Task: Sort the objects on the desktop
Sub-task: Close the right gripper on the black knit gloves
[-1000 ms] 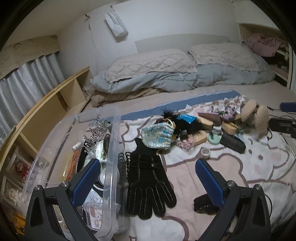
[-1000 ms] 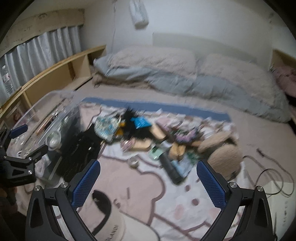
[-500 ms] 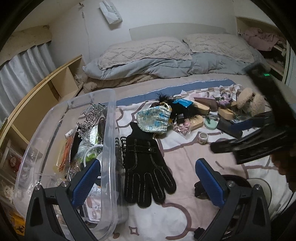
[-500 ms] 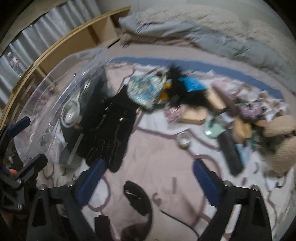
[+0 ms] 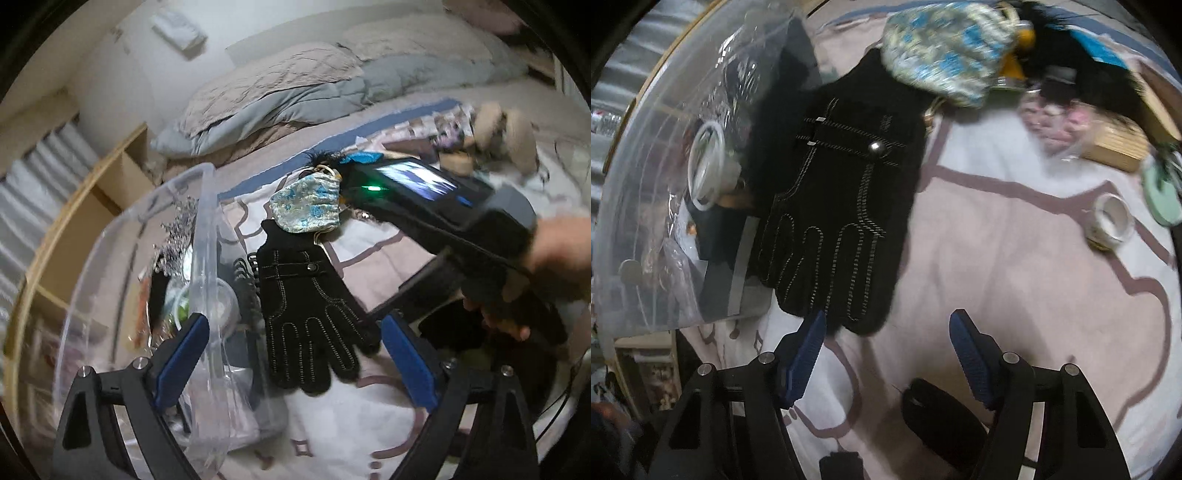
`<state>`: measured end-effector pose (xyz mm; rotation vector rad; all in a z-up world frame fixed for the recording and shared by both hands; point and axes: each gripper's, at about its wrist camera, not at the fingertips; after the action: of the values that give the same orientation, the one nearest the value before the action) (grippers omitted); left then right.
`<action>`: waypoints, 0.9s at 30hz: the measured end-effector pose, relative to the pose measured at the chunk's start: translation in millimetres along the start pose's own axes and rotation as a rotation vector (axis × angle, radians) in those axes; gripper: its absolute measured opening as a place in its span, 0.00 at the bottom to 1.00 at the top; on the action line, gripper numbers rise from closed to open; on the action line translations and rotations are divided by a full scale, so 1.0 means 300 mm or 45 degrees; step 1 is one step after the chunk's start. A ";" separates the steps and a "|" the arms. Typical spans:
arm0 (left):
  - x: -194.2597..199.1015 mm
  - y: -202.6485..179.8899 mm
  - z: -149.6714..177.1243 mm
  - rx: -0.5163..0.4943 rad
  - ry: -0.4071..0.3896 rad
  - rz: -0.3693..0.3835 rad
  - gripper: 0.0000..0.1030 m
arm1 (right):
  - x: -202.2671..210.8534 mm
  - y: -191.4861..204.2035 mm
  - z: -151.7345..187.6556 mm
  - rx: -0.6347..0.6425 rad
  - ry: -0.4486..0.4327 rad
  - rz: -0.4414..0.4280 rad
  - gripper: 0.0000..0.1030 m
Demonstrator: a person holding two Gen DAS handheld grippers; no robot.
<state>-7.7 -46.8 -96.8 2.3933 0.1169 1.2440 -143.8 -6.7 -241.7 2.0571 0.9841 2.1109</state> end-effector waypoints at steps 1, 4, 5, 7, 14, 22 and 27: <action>-0.001 -0.008 0.004 -0.026 -0.007 -0.007 0.87 | -0.007 0.008 -0.004 0.009 0.007 -0.002 0.68; 0.003 -0.039 0.021 -0.117 -0.041 -0.035 0.83 | -0.032 0.025 -0.013 0.038 0.029 0.001 0.62; 0.005 -0.051 0.027 -0.157 -0.063 -0.051 0.83 | -0.043 0.026 -0.015 0.037 0.043 -0.003 0.57; 0.010 -0.067 0.037 -0.206 -0.082 -0.064 0.83 | -0.066 0.025 -0.016 0.025 0.067 -0.010 0.52; -0.003 -0.112 0.073 -0.322 -0.074 0.027 0.73 | -0.124 0.058 0.008 0.053 0.102 -0.008 0.33; -0.060 -0.149 0.107 -0.290 0.061 0.198 0.70 | -0.020 0.026 0.067 0.025 0.030 -0.058 0.25; -0.079 -0.129 0.080 -0.187 0.101 0.265 0.70 | 0.106 -0.037 0.121 -0.018 -0.062 -0.061 0.24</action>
<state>2.3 -26.5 -143.0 2.2749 -0.1982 1.3897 -119.0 31.0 -221.1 2.0466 0.9992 2.0293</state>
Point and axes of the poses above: each gripper's, at about its wrist camera, not at the fingertips, and x roughly against the way its jaws point, y to its left, z to its underside, and after that the axes turned 3 degrees about y, right-handed
